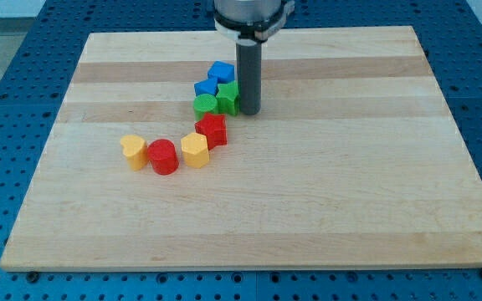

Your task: Push the green star along with blue cube a bit up

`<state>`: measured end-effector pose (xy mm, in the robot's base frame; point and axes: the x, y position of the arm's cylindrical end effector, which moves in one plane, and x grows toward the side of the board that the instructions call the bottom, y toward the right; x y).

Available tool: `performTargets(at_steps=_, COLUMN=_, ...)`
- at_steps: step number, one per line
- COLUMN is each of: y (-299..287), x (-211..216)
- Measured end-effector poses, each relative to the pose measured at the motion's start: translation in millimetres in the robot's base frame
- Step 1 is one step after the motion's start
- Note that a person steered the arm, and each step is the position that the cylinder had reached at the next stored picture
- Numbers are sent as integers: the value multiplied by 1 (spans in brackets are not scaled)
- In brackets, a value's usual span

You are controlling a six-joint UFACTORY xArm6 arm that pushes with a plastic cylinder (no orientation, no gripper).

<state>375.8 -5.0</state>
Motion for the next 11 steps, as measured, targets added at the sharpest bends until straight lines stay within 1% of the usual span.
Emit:
performTargets(at_steps=1, y=-5, x=-14)
performTargets(at_steps=4, y=-6, x=-83)
performTargets(at_steps=5, y=8, x=-84)
performTargets(at_steps=6, y=26, x=-25)
performTargets(at_steps=7, y=24, x=9)
performTargets(at_steps=8, y=11, x=28)
performTargets(at_steps=9, y=-5, x=23)
performTargets(at_steps=11, y=-7, x=-24)
